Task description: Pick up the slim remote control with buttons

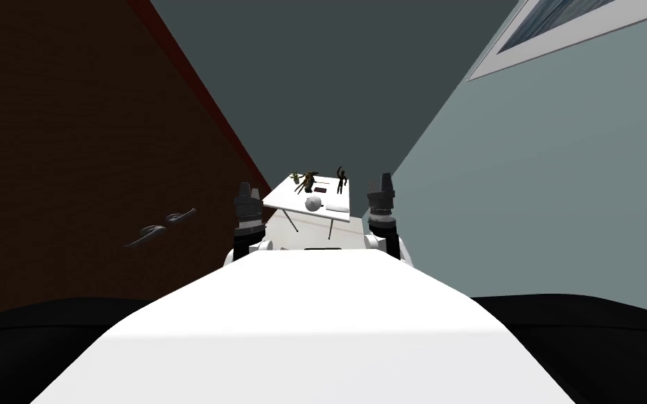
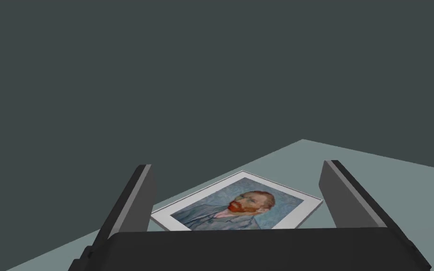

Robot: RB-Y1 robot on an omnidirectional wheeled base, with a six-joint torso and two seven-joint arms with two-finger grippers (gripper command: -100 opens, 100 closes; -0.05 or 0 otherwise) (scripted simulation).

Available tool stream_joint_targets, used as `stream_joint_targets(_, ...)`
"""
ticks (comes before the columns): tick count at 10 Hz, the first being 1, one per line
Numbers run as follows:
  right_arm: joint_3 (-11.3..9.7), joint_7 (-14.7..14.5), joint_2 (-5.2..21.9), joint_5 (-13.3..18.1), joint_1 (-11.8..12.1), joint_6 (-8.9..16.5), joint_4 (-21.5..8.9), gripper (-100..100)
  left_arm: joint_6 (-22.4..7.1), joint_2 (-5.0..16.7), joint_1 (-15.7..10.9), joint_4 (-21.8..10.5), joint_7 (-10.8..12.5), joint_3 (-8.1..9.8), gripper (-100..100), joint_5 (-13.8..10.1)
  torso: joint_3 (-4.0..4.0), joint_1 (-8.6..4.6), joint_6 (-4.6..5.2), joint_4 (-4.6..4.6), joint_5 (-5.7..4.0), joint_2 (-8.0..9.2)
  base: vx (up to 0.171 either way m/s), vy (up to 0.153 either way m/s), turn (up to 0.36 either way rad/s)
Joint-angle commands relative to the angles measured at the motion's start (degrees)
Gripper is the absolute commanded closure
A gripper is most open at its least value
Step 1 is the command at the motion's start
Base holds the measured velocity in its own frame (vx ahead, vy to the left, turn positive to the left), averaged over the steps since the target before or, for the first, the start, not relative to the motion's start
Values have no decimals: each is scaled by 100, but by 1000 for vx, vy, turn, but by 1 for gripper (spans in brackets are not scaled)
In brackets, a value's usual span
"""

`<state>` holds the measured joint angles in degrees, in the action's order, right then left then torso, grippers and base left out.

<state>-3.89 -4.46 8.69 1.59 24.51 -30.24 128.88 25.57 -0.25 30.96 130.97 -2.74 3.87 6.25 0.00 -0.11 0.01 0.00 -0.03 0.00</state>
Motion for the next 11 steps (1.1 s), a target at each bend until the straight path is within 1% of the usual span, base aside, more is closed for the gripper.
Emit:
stream_joint_targets(1,-4,33,286,51,-17,-43,-169,-100,0,0,0,0,0,0,0,0,0,0,0,0,0,0,-2,-15,-140)
stream_joint_targets(2,-25,42,466,101,-44,-58,-299,-100,0,0,0,0,0,0,0,0,1,2,0,0,0,1,-9,-7,-164)
stream_joint_targets(3,-25,42,553,101,-44,-58,-299,-100,0,0,0,0,0,0,0,0,2,5,0,1,1,4,-10,0,-58)
stream_joint_targets(4,-57,49,757,163,-70,-77,-449,-100,0,0,-1,0,0,-1,0,0,2,9,-2,1,2,4,-14,2,-81)
stream_joint_targets(5,-57,49,802,163,-70,-77,-449,-100,0,0,0,0,0,0,0,0,3,9,-1,1,2,5,-12,5,-58)
stream_joint_targets(6,-101,52,1029,236,-92,-102,-618,-100,0,0,-1,0,0,-1,0,0,3,12,-2,1,3,5,-17,10,-84)
stream_joint_targets(7,-101,52,1072,236,-92,-102,-618,-100,0,0,-1,0,0,0,0,0,4,13,-1,1,3,7,-16,11,-49)
stream_joint_targets(8,-158,50,1296,319,-113,-133,-806,-100,0,0,-1,0,0,-1,0,0,4,14,-2,2,3,7,-21,18,-82)
stream_joint_targets(9,-158,50,1361,319,-113,-133,-806,-100,0,0,-1,0,0,-1,0,0,5,16,-1,2,3,9,-19,18,-42)
stream_joint_targets(10,-226,44,1588,414,-132,-168,-1011,-100,0,0,-1,0,0,-1,0,0,5,17,-3,2,4,8,-22,21,-49)
stream_joint_targets(11,-226,44,1666,414,-132,-168,-1011,-100,0,0,-1,0,0,-1,0,0,5,18,-2,2,4,9,-19,22,-31)
